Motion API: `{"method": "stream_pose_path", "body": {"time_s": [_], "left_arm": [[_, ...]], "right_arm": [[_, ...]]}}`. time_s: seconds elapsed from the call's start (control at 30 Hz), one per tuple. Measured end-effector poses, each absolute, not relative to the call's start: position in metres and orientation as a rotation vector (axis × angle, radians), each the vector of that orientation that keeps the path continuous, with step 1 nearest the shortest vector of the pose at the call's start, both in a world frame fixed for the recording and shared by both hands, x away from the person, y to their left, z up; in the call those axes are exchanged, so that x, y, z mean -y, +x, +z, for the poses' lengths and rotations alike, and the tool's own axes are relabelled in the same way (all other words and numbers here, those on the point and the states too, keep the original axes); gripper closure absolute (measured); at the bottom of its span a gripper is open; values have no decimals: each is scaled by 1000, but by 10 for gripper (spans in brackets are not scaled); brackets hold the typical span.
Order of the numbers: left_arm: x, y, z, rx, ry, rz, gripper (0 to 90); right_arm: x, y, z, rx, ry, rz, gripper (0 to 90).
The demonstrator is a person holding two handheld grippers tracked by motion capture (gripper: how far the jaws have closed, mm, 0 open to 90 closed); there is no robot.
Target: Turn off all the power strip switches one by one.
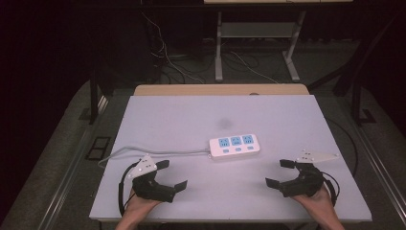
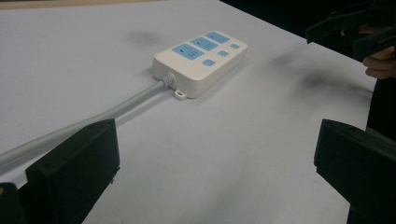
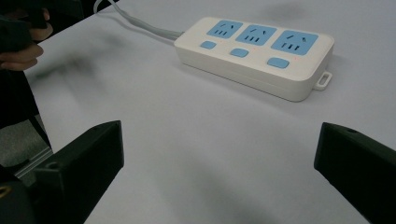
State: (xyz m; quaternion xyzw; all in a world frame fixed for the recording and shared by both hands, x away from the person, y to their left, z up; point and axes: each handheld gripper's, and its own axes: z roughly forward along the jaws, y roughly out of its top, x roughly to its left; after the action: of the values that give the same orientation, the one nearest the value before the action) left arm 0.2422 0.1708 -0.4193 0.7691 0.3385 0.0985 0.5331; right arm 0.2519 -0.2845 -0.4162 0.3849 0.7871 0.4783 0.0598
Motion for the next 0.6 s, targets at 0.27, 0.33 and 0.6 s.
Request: {"method": "stream_pose_path", "body": {"time_s": [0.27, 0.33, 0.6], "left_arm": [[-172, 244, -421, -806, 1830, 214, 0], [-172, 244, -421, -806, 1831, 214, 0], [-174, 245, -422, -809, 1827, 213, 0]], "right_arm": [[287, 252, -417, -2393, 1175, 1444, 14], [287, 252, -418, -2403, 1181, 1436, 13], [287, 251, -418, -2414, 1191, 1420, 14]]}}
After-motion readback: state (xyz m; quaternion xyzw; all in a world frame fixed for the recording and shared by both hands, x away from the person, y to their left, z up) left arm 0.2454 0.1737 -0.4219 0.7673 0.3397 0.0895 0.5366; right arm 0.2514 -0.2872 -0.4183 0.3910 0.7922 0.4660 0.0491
